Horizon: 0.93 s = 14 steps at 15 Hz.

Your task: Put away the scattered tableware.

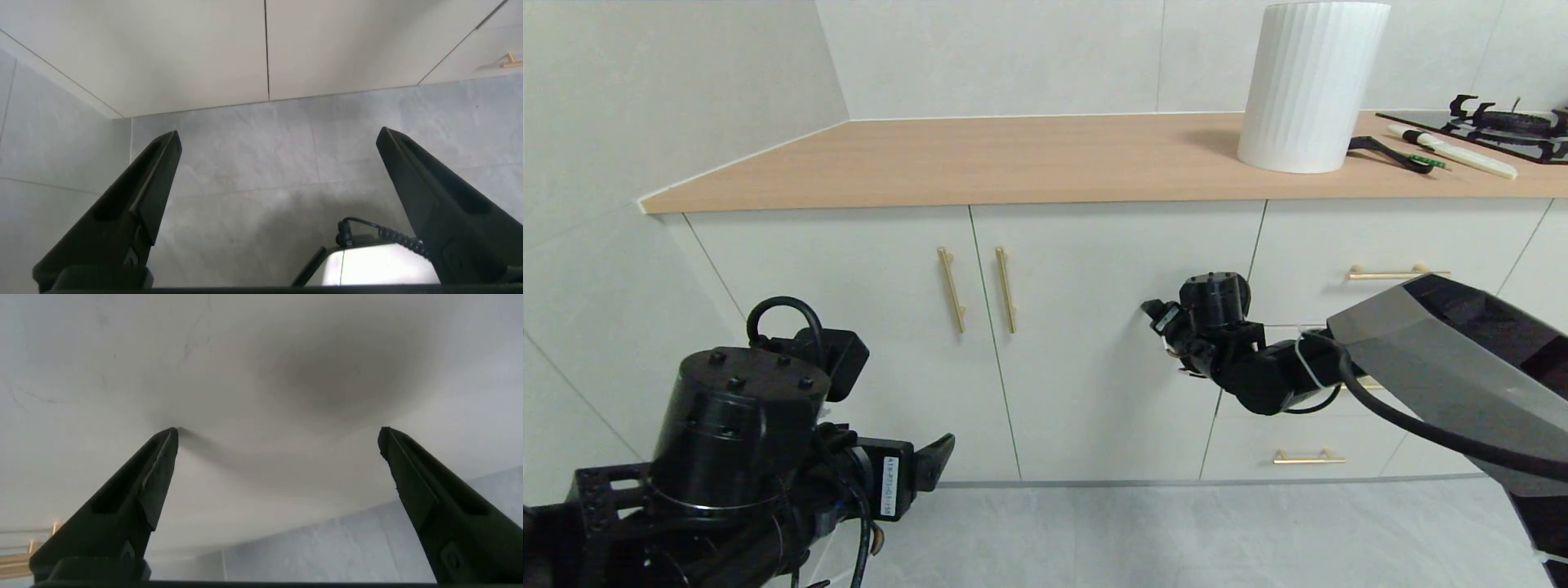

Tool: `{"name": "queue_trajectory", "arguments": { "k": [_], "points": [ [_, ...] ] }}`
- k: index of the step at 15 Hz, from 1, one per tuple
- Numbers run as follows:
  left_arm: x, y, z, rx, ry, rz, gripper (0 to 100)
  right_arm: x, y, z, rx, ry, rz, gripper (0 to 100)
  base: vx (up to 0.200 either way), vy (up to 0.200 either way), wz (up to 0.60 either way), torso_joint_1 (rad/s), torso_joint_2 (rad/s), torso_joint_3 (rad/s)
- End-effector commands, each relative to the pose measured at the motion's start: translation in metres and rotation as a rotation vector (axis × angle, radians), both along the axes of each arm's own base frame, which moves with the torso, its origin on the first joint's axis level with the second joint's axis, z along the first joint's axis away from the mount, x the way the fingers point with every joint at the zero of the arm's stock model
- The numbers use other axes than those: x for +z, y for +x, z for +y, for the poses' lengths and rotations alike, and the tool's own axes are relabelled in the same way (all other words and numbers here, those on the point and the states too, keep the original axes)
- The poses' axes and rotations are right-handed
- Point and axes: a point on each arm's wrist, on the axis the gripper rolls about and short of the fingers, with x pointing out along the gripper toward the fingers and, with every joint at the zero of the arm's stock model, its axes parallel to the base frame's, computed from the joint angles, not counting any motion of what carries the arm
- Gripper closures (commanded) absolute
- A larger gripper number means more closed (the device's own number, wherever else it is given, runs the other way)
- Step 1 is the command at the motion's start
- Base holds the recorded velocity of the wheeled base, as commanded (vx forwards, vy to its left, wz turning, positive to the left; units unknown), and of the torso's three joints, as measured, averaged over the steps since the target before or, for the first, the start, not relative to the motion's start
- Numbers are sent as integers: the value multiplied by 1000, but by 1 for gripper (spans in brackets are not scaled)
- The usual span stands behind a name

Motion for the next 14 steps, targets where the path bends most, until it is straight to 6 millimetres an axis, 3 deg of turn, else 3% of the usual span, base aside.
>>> {"name": "queue_trajectory", "arguments": {
  "k": [1, 4, 9, 13, 14],
  "points": [
    [0, 0, 0, 1, -2, 0, 0, 19, -31, 5, 106, 10, 22, 0, 0, 0, 0, 0, 0, 0],
    [6, -2, 2, 4, -17, -24, 0, 54, -77, -8, 233, -75, -4, 0, 0, 0, 0, 0, 0, 0],
    [47, -31, 37, 21, -48, -205, 0, 127, -180, -69, 249, -211, -240, 0, 0, 0, 0, 0, 0, 0],
    [41, -69, 72, 117, -58, -283, 0, 161, -270, -120, 203, -310, -415, 0, 0, 0, 0, 0, 0, 0],
    [37, -85, 89, 167, -58, -326, 0, 164, -294, -141, 124, -385, -440, 0, 0, 0, 0, 0, 0, 0]
  ]
}}
